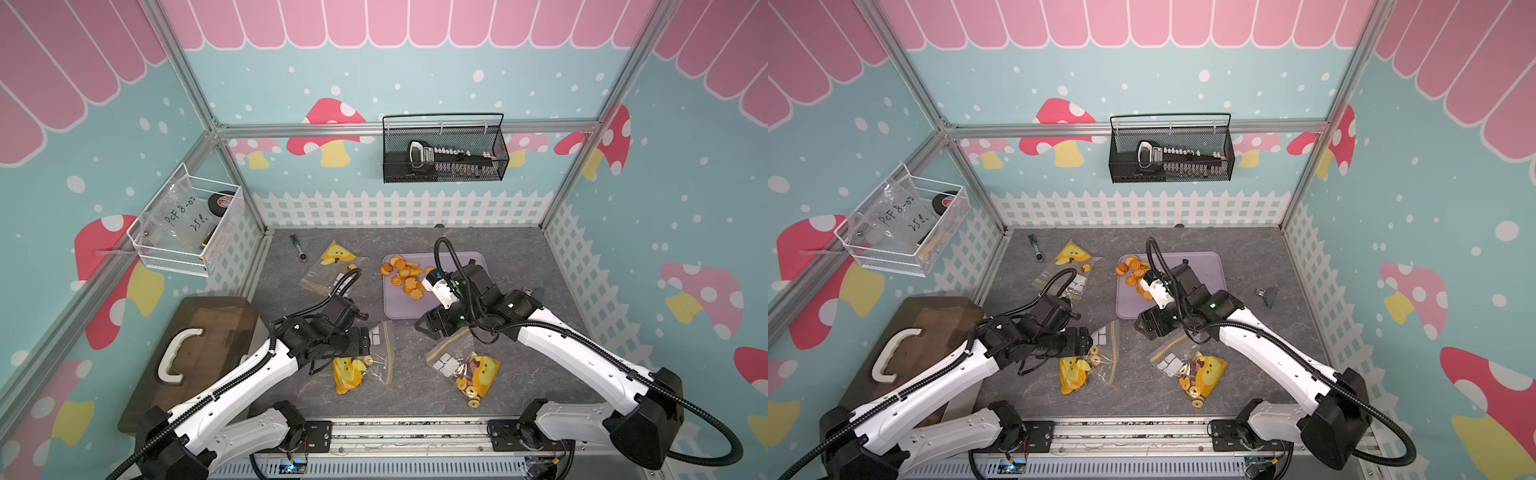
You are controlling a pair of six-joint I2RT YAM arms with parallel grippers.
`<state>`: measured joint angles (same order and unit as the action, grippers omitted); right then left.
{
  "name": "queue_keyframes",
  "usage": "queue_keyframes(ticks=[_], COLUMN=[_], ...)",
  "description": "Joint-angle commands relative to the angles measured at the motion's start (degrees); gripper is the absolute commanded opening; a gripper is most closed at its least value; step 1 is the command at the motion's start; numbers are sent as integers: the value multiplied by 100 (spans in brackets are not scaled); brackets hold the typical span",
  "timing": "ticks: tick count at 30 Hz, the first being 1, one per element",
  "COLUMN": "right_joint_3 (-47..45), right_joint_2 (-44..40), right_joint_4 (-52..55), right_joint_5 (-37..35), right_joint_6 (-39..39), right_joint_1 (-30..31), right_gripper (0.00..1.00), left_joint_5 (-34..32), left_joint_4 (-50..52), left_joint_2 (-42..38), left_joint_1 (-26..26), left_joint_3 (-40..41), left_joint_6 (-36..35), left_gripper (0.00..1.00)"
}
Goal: Pour cookies out of the ziploc bag
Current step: Move the ziploc bag to the center of the board.
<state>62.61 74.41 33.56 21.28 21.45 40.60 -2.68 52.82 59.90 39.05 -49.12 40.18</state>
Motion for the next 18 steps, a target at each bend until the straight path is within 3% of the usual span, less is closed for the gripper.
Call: queue_keyframes(ticks=[1, 18], right_joint_3=[-262, -651], right_joint_2=[303, 278], right_joint_4=[-511, -794], right_joint_5=[641, 108], right_joint_6=[257, 457], right_joint_1=[121, -26], right_gripper=[78, 80], left_joint_5=[-174, 425], left_joint_4=[-353, -483], left_joint_2=[6, 1601], left_joint_1=[25, 56], left_joint_3=[133, -729], left_joint_6=[161, -1264], left_gripper=[93, 89])
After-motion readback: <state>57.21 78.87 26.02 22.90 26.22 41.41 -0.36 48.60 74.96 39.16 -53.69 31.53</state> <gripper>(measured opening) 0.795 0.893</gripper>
